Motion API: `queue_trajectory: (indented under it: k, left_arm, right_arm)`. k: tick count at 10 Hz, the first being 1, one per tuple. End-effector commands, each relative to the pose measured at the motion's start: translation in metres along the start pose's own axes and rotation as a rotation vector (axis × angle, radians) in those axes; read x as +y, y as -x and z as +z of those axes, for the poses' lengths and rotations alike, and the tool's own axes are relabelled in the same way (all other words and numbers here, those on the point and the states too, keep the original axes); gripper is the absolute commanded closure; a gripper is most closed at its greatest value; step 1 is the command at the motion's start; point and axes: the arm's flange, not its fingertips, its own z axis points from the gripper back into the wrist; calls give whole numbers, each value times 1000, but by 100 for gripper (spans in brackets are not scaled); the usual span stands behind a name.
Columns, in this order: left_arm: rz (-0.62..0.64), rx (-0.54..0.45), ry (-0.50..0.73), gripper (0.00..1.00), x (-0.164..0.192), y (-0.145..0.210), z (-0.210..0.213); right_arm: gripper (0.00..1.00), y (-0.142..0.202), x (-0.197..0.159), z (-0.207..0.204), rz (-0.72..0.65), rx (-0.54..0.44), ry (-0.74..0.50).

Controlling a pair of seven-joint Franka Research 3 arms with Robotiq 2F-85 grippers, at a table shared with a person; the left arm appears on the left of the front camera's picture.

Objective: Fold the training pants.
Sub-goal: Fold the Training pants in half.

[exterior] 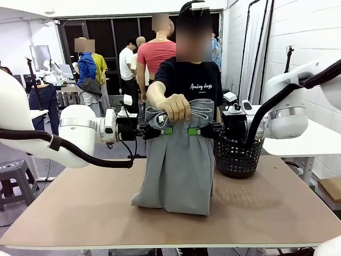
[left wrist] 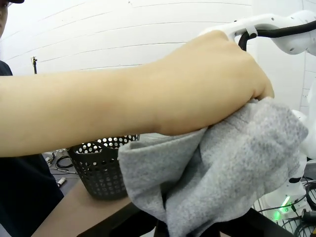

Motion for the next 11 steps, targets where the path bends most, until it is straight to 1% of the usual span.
queue_trajectory:
  k: [1,11]
  left_arm:
    - [-2,-16,6,100,-5,-2,0]
    - [-2,-16,6,100,-5,-2,0]
  right_arm:
    - [100,-2,2,-1,3,-1,-3]
    - [100,-2,2,-1,3,-1,-3]
